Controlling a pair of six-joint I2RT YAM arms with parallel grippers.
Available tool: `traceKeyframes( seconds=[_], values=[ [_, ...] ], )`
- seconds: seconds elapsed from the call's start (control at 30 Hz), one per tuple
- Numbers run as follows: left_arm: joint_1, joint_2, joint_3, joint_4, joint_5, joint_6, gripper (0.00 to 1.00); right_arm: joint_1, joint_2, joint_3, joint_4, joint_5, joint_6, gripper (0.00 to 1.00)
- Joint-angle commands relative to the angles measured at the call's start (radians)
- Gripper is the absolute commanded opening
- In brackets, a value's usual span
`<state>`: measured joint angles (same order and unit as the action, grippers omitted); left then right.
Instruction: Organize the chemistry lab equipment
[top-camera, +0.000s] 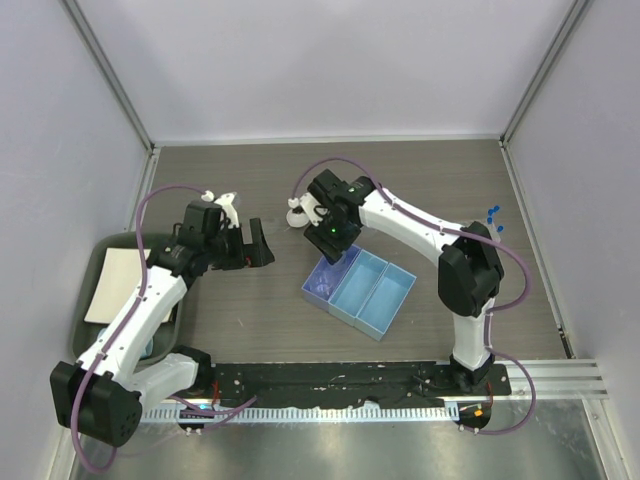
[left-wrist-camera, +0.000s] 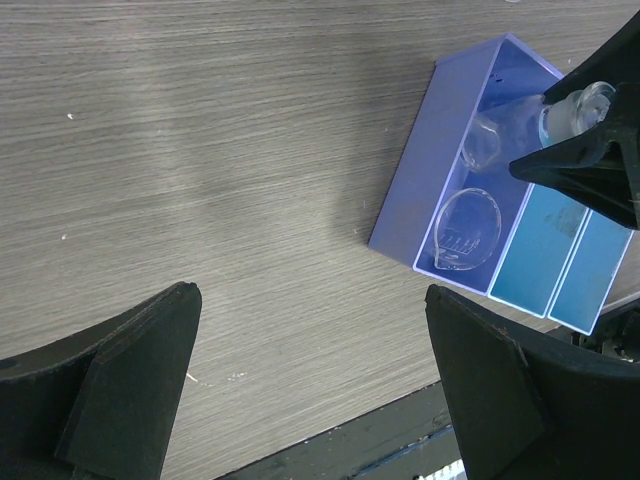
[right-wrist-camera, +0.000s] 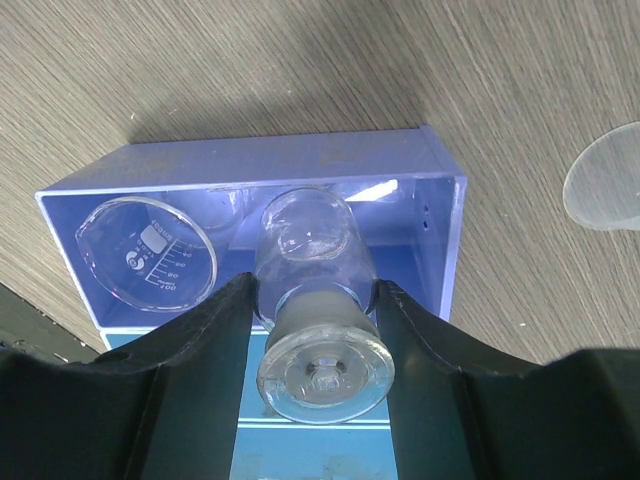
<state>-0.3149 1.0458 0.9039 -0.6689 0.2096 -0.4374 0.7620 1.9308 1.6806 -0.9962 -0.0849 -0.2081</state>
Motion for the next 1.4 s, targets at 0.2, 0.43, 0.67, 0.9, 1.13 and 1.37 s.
traceKeyframes(
  seconds=[0.2, 0.43, 0.67, 0.9, 1.13, 1.37],
  values=[
    [-0.006, -0.013, -0.003, 0.037, 0.004, 0.002, 1.0, 0.017, 0.045, -0.013, 0.054, 0.016, 0.012, 0.01],
    [-0.007, -0.01, -0.005, 0.035, 0.002, 0.0, 1.0, 0.016, 0.04, -0.036, 0.067, 0.051, 0.027, 0.11],
    [-0.006, -0.006, -0.003, 0.035, 0.002, 0.0, 1.0, 0.019, 0.023, -0.048, 0.071, 0.071, 0.044, 0.41],
    [-0.007, 0.0, -0.002, 0.035, 0.004, 0.002, 1.0, 0.031, 0.01, -0.004, 0.034, 0.08, 0.076, 0.51],
    [-0.007, 0.005, -0.002, 0.032, 0.005, 0.002, 1.0, 0.045, -0.021, 0.056, 0.002, 0.07, 0.09, 0.6],
    [-0.006, 0.003, -0.002, 0.032, 0.005, 0.002, 1.0, 0.053, -0.032, 0.087, -0.03, 0.08, 0.095, 0.69]
  ],
)
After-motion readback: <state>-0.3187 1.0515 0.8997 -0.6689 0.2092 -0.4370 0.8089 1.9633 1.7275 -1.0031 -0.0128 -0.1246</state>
